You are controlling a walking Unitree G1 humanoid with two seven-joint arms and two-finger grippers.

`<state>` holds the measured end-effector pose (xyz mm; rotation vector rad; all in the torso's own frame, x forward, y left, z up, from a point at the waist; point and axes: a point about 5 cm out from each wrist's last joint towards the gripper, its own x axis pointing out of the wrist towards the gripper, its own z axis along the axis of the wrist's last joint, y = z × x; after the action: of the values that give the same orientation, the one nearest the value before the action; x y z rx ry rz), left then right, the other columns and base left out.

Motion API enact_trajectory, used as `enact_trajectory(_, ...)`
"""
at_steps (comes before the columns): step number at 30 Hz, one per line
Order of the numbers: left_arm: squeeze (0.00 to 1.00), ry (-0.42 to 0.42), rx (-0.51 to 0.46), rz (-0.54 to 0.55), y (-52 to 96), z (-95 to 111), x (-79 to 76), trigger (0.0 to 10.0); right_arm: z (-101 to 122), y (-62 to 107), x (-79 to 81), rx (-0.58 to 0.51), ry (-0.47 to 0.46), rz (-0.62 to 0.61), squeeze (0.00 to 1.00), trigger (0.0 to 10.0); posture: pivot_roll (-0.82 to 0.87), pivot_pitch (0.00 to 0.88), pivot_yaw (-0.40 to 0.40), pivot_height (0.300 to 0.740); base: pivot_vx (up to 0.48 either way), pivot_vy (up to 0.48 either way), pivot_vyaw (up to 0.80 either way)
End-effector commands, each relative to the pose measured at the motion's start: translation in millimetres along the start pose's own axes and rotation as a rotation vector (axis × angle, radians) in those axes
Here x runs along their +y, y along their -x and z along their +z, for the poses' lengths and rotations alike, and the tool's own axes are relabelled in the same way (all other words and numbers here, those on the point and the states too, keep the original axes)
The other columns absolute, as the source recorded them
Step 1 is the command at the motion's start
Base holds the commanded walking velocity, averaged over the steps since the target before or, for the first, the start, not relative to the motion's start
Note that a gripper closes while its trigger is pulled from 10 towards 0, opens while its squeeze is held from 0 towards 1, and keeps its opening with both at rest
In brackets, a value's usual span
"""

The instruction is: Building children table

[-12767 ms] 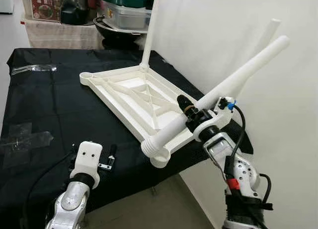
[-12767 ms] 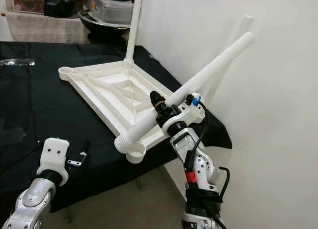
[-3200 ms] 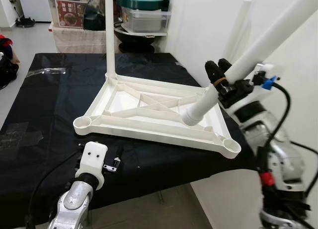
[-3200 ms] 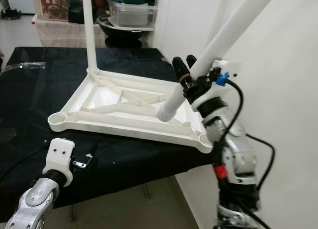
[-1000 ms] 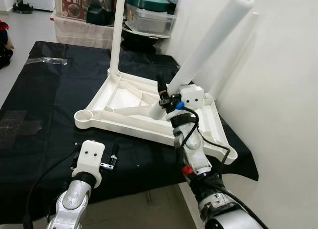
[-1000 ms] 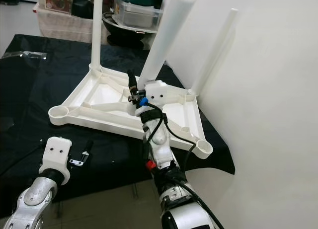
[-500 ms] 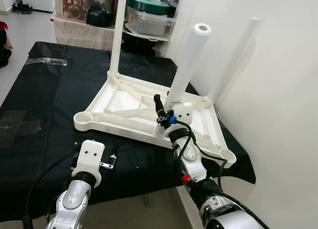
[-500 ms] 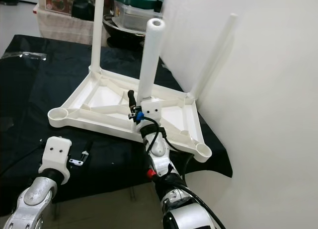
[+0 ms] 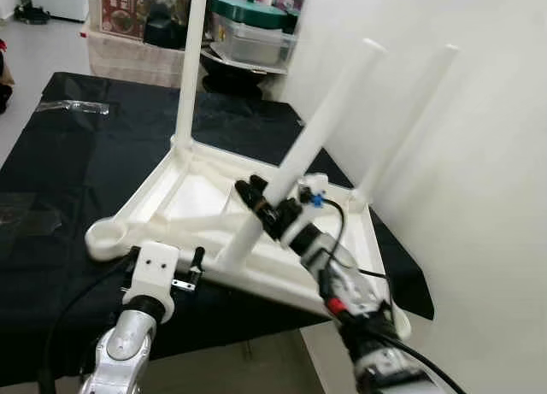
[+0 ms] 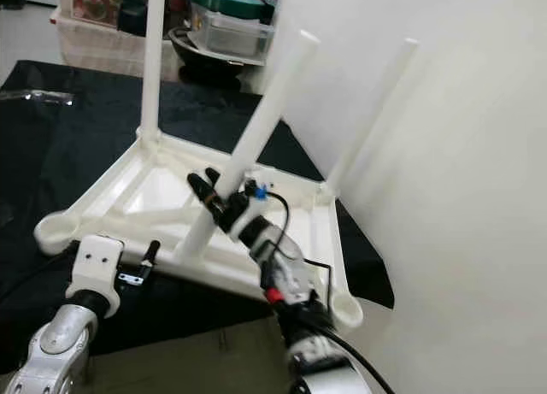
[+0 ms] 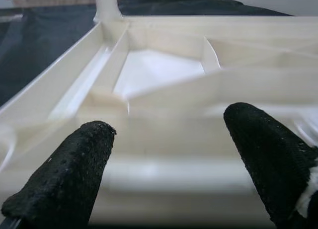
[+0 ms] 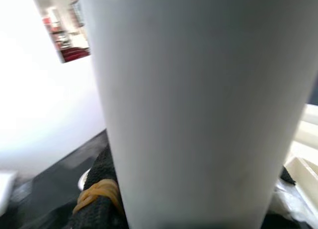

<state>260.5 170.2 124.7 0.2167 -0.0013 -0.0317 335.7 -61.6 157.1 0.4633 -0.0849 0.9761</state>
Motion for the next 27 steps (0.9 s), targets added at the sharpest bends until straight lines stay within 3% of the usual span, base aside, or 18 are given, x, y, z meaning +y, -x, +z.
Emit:
enact_trajectory(1, 0.00, -0.001, -0.020, -0.008, 0.0, 5, -3.0, 10.0, -33, 12.8, 2.0, 0.156, -0.126, 0.025, 0.00, 0.0, 0.22, 0.000, -0.221, 0.740, 0.000, 0.000, 0.00)
enact_trajectory(2, 0.00, -0.011, -0.022, 0.002, -0.2, 5, 0.0, 10.0, -31, 25.8, -2.1, 0.181, -0.135, 0.037, 0.00, 0.0, 0.21, 0.000, -0.212, 0.740, 0.000, 0.000, 0.00)
enact_trajectory(10, 0.00, -0.033, -0.026, 0.004, -1.4, 7, 3.7, 10.0, -25, 42.4, -7.2, 0.183, -0.167, 0.011, 0.00, 0.0, 0.21, 0.000, -0.197, 0.740, 0.000, 0.000, 0.00)
enact_trajectory(20, 0.00, -0.043, -0.017, 0.008, -2.1, 6, 6.1, 10.0, -16, 37.8, -3.9, 0.167, -0.148, 0.046, 0.00, 0.0, 0.22, 0.000, -0.196, 0.740, 0.000, 0.000, 0.00)
enact_trajectory(25, 0.00, -0.054, -0.002, 0.010, -1.7, 3, 6.9, 10.0, -5, 32.9, -6.9, 0.139, -0.093, 0.025, 0.00, 0.0, 0.21, 0.000, -0.193, 0.740, 0.000, 0.000, 0.00)
enact_trajectory(27, 0.00, -0.054, 0.004, 0.011, -1.3, 2, 6.5, 10.0, 20, 26.9, -7.5, 0.065, -0.045, -0.006, 0.00, 0.0, 0.21, 0.000, -0.194, 0.740, 0.000, 0.000, 0.00)
